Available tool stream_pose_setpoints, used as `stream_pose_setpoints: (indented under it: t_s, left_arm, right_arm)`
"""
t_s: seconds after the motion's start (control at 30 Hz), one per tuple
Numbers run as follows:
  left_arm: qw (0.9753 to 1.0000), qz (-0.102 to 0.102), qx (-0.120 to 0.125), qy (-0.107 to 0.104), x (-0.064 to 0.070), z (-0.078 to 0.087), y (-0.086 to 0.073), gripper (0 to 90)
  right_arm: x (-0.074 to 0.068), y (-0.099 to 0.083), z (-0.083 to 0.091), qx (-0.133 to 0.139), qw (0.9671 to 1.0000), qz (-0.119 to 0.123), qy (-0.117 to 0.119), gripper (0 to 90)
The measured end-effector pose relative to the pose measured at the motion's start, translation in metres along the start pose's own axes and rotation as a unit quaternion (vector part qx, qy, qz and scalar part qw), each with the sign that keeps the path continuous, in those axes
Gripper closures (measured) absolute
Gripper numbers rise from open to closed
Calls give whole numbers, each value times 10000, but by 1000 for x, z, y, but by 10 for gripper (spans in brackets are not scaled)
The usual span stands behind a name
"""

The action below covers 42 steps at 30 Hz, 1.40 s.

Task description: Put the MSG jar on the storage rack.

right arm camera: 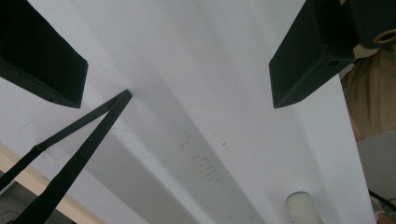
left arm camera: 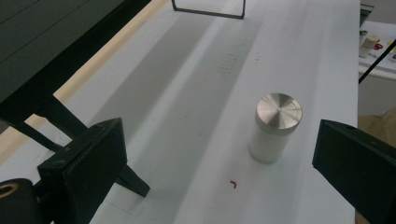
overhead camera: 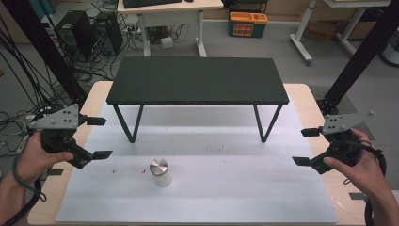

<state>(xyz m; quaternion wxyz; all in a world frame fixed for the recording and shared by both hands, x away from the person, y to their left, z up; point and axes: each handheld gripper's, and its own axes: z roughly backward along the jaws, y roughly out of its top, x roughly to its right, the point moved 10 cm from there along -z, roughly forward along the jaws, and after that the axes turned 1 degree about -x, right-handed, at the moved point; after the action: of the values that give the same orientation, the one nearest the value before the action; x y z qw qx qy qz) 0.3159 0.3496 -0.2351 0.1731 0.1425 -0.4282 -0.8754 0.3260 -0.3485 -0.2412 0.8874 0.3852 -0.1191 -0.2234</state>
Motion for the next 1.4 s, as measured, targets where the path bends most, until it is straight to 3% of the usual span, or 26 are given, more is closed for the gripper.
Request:
stream_pose_setpoints:
  t_s: [0.43,0.83,1.07,1.4]
  left_arm:
    - [10000,-25,-27,-66,-1,-4,1,33]
    - [9992,-75,-181,-356,7,-34,-1,33]
    - [9974,-140,-356,-606,18,-60,0,33]
    - [9959,-119,-429,-784,29,-82,-6,33]
  right_arm:
    - [-2,2,0,-5,10000,33,15,43]
    - [-6,3,-2,-8,10000,52,54,43]
    - [-12,2,2,32,10000,71,62,43]
    - [-18,-1,4,42,9999,86,85,43]
